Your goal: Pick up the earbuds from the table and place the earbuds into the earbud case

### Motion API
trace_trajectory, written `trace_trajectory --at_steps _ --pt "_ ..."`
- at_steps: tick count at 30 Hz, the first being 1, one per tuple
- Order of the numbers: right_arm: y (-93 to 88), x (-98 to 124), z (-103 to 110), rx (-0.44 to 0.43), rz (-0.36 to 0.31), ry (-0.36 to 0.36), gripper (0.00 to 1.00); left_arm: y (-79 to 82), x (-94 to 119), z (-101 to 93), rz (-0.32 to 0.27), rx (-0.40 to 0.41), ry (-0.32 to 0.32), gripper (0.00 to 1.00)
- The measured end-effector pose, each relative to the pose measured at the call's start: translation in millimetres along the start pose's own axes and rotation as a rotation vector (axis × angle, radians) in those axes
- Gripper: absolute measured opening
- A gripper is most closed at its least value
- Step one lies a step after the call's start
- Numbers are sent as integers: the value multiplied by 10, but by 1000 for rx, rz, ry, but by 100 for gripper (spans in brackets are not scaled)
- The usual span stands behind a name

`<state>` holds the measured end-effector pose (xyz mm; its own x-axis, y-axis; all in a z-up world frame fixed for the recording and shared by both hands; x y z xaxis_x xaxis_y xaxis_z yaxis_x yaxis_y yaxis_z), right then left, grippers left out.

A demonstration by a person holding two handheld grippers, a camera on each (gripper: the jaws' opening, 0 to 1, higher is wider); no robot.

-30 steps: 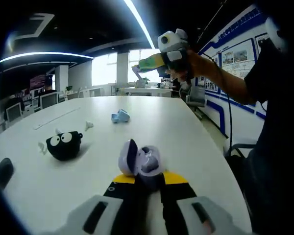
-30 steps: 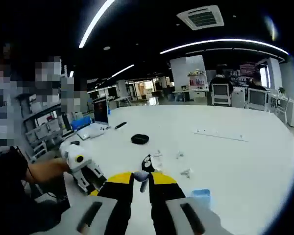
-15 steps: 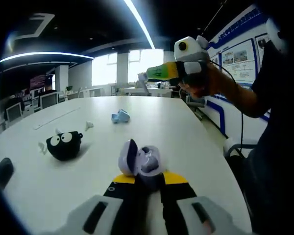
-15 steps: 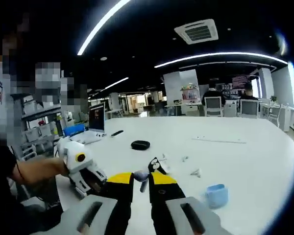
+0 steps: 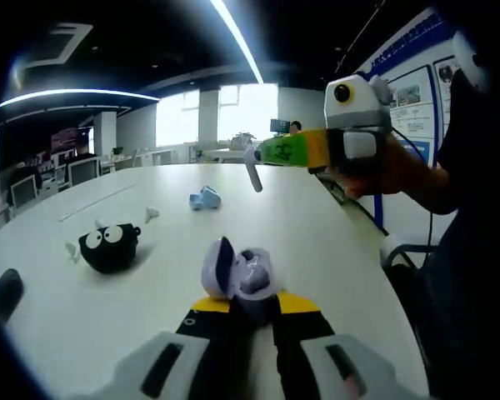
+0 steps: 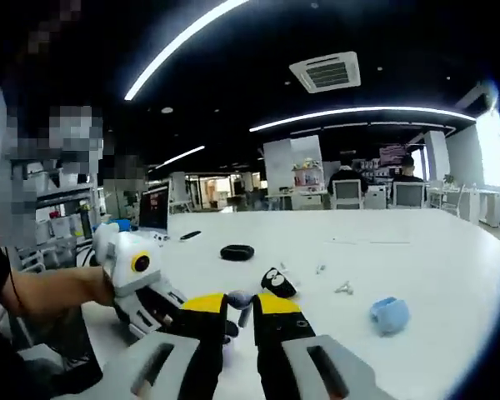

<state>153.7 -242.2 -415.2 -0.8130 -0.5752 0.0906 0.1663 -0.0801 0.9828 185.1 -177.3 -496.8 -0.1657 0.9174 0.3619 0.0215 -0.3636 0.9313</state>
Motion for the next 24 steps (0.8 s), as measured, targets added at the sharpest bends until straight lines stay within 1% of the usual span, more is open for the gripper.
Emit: trace_trajectory --at_steps 4,6,9,12,14,15,18,24 --pt "-81 -36 58 -49 -21 5 12 -1 -1 0 -1 0 -1 19" --pt "-128 -66 99 -82 -44 -1 12 -1 -2 -1 -2 0 2 19" --pt "-178 -108 134 -89 -65 -23 12 -3 -1 -4 -5 1 6 19" --pt "-214 -163 183 -41 -68 -43 12 -3 -1 -7 -8 0 8 19" --pt "-239 -193 192 -36 -65 -44 12 -3 -1 -8 -9 -1 8 19" --pt "-259 -209 188 -32 -59 -46 12 -3 -1 -8 -9 -1 8 19" --pt "-299 -225 157 17 -39 -70 12 -3 -1 -11 -10 -2 7 19" --pt "-353 -222 132 48 -15 -102 12 -5 -4 -12 -10 -4 5 19"
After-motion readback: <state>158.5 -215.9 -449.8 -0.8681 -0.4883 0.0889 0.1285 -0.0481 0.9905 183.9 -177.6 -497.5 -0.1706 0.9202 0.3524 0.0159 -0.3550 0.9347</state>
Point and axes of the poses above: the point that each gripper's makers call its tool centre point, and the gripper's own axes: x roughly backward along the fingers, z roughly to its left, y roughly out of its top, the point moved 3 cm from there along x, roughly backward along the fingers, and after that the axes turned 10 degrees about y, right-handed, at the moved point
